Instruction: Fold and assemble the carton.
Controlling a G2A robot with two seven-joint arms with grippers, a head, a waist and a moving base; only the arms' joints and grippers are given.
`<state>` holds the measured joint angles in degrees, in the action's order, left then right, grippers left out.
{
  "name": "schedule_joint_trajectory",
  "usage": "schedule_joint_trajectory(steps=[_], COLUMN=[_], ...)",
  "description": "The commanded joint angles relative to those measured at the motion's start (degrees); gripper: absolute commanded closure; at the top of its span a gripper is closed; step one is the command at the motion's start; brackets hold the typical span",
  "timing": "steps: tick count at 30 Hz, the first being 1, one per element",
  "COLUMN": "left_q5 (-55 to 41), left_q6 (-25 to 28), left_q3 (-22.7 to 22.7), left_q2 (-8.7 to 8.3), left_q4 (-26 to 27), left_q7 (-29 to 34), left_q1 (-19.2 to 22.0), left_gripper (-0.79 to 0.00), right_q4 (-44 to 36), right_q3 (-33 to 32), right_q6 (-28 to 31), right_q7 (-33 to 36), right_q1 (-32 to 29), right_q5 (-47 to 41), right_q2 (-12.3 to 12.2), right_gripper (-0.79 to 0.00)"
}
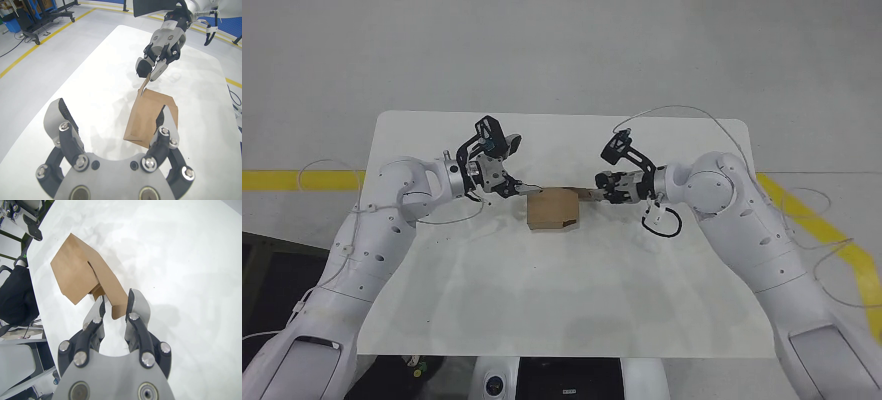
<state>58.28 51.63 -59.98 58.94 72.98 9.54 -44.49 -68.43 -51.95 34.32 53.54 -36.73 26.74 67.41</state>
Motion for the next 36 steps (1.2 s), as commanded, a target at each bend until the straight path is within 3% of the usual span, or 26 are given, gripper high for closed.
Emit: schedule_joint_trajectory(steps=[1, 3, 5, 11, 16, 20, 21, 24, 36], left_q5=[0.03, 0.08, 0.09, -0.02, 0.29, 0.46, 0.53, 0.51, -0.77], left_q6=[0.11, 0.26, 0.31, 0.48, 0.54, 0.69, 0.7, 0.88, 0.62], left_q3=[-0.01, -0.02, -0.04, -0.25, -0.44, -0.58, -0.63, -0.86, -2.04], left_q2=[0.02, 0.03, 0.05, 0.08, 0.07, 0.05, 0.04, -0.02, -0.14], left_q4=[0.0, -0.01, -0.05, -0.14, -0.02, 0.08, 0.12, 0.23, -0.22], left_q7=[0.08, 0.13, 0.14, 0.08, -0.07, 0.02, 0.0, -0.06, -0.14], left_q1=[0.03, 0.06, 0.08, 0.16, 0.07, -0.04, -0.11, -0.31, -0.47], left_gripper=[-0.785, -0.785, -0.785, -0.785, -0.785, -0.785, -0.785, -0.785, -0.785], right_q4=[1.01, 1.86, 2.45, 2.74, 3.84, 4.94, 5.48, 7.32, 13.45], right_q3=[0.57, 1.09, 1.46, 1.67, 2.48, 3.19, 3.38, 3.89, 5.22], right_q6=[0.2, 0.66, 1.05, 0.73, -2.58, -4.75, -5.08, -6.15, -6.49], right_q7=[0.25, 1.0, 1.89, 7.76, 18.6, 21.17, 21.5, 21.59, 15.82], right_q1=[0.62, 1.2, 1.74, 3.45, 4.81, 5.77, 5.85, 6.28, 8.06], right_q5=[-0.53, -1.79, -3.27, -8.53, -18.19, -20.55, -21.05, -21.97, -22.45], right_q2=[0.21, 0.41, 0.57, 0.57, 0.66, 0.62, 0.64, 0.84, 1.9], right_gripper=[-0.114, -0.028, 0.0, 0.0, 0.0, 0.0, -0.062, -0.145, -0.259])
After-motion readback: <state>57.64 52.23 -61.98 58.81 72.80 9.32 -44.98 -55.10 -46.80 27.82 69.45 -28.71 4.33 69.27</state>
